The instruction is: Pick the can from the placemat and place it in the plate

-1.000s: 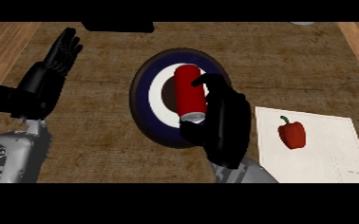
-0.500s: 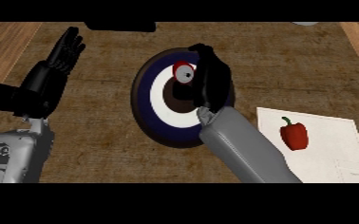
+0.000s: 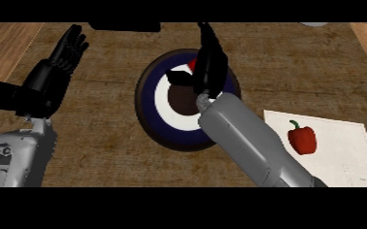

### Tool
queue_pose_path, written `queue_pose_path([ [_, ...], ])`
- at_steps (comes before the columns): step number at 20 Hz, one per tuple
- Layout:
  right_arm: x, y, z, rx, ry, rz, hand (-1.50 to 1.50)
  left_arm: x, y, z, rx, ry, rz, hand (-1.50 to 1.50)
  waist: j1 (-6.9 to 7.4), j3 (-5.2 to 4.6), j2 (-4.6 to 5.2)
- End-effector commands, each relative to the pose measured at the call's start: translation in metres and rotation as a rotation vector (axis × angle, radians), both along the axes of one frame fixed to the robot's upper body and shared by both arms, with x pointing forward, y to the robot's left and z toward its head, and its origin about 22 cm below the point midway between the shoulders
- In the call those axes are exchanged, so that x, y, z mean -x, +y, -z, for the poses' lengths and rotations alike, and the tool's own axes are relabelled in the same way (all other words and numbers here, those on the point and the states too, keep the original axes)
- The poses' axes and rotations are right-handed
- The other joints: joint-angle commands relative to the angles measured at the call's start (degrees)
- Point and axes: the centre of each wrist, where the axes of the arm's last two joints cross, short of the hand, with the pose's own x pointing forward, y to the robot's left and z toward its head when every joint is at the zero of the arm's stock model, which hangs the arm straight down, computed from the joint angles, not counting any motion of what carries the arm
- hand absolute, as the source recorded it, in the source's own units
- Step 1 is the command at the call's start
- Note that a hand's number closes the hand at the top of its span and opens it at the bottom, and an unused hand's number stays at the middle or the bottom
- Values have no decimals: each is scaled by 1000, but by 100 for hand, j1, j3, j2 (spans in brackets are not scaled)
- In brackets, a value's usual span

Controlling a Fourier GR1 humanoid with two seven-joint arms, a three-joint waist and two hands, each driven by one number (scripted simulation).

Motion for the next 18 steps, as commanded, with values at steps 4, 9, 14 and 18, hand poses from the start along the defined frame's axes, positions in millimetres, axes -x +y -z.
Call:
queue_pose_path([
  [4,0,-5,-4,-267,-179,69,-150,0,-3,-7,-4,-1,-4,0,-56,9,-14],
  [9,21,-10,0,-387,-233,84,-150,10,29,-8,-15,1,-41,0,-222,0,-84],
  [14,59,-53,17,-440,-273,97,-150,17,17,22,-10,20,-69,0,-376,0,-92],
  [18,104,-84,29,-458,-287,92,-150,19,35,15,6,18,-47,0,-395,-2,-101],
])
